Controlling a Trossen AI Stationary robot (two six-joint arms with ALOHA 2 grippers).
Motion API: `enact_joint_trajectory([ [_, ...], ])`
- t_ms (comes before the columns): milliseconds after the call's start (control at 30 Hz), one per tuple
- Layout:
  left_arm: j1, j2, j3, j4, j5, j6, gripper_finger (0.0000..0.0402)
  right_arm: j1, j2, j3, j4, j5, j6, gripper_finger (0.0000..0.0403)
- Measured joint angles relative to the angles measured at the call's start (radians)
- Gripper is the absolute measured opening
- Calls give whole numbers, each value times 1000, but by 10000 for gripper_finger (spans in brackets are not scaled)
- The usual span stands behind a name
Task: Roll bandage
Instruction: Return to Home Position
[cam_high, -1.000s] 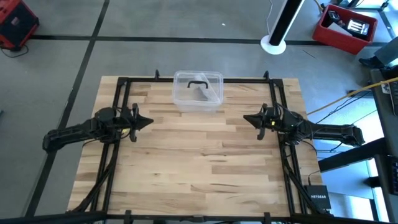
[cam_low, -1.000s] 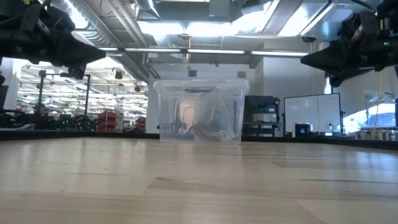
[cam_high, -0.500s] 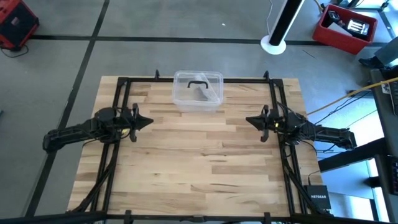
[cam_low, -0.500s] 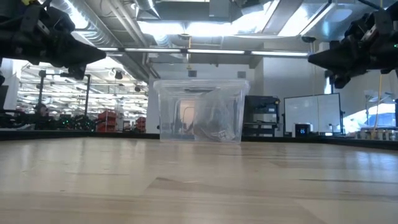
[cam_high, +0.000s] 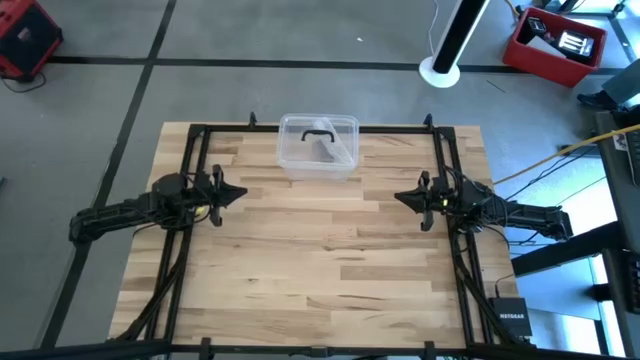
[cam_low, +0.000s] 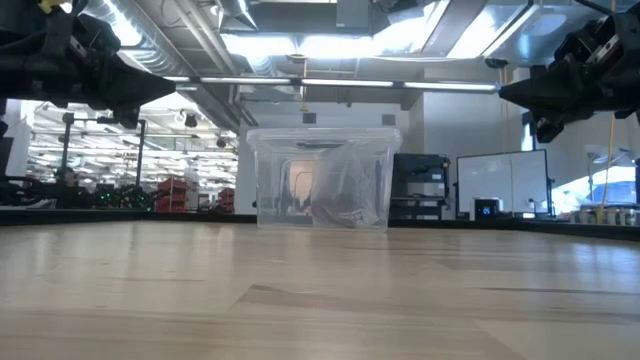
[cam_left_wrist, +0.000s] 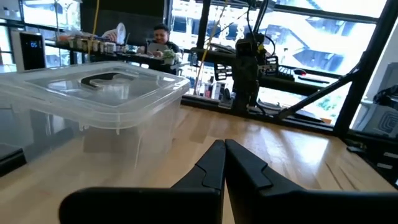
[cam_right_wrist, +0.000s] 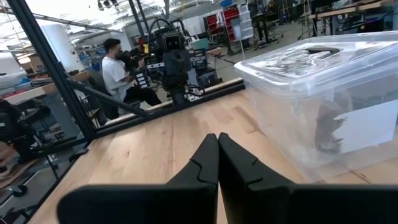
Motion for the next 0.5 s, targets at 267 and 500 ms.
enact_joint_trajectory([
  [267,0,0,0,-2,-5,-4,3,-1,0,-2,10,0,2,5],
  [500,0,0,0,-2,-5,-3,3,-1,0,-2,11,1,3,5],
])
